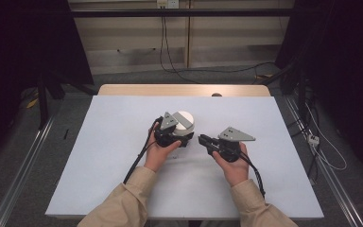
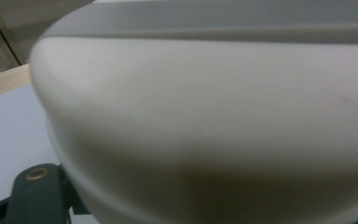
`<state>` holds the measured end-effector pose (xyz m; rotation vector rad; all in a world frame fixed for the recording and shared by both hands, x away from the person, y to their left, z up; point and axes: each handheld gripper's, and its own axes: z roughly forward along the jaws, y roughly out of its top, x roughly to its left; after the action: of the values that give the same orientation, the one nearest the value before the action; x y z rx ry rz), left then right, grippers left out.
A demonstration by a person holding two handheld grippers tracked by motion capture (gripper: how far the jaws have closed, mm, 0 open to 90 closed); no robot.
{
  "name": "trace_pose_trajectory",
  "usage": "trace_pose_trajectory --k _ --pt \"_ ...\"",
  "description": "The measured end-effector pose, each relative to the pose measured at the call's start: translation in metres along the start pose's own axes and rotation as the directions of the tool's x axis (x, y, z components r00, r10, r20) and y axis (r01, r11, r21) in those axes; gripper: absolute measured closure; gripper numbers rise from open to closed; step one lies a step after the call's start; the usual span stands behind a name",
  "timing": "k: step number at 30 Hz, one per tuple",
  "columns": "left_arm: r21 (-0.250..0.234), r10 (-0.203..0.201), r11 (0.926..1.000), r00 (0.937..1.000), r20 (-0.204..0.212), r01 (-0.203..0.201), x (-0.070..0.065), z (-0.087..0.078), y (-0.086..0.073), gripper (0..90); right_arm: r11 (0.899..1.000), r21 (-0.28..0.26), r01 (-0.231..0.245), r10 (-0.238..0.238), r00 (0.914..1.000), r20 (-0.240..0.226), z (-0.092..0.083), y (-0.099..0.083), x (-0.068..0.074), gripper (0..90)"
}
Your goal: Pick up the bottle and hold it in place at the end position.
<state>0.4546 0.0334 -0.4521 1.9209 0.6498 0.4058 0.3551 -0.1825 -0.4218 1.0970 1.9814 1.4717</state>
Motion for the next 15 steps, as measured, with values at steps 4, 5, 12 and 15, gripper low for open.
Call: trace_pose_trajectory --k 4,5,12,15 --pt "0.000 0.000 1.0000 1.0000 0.000 0.000 0.0000 0.0000 -0.0001 18.6 1.000 0.003 -0.012 0.012 0.9999 -0.011 0.0029 0.0026 0.0003 87.4" --pt "0.000 0.000 1.0000 1.0000 0.000 0.000 0.0000 0.0000 0.0000 18.6 1.000 0.004 -0.014 0.014 0.9998 -0.012 0.0036 0.0030 0.0002 87.9" --pt "0.002 0.002 1.0000 1.0000 0.001 -0.002 0.0001 -0.0002 -0.0001 18.6 1.000 0.013 -0.011 0.011 0.9998 -0.018 0.0075 0.0067 -0.0008 90.0" --pt "0.002 0.003 1.0000 1.0000 0.001 -0.003 0.0004 -0.0003 -0.0001 18.6 1.000 0.024 -0.009 0.010 0.9997 -0.024 0.0098 0.0088 -0.0003 90.0"
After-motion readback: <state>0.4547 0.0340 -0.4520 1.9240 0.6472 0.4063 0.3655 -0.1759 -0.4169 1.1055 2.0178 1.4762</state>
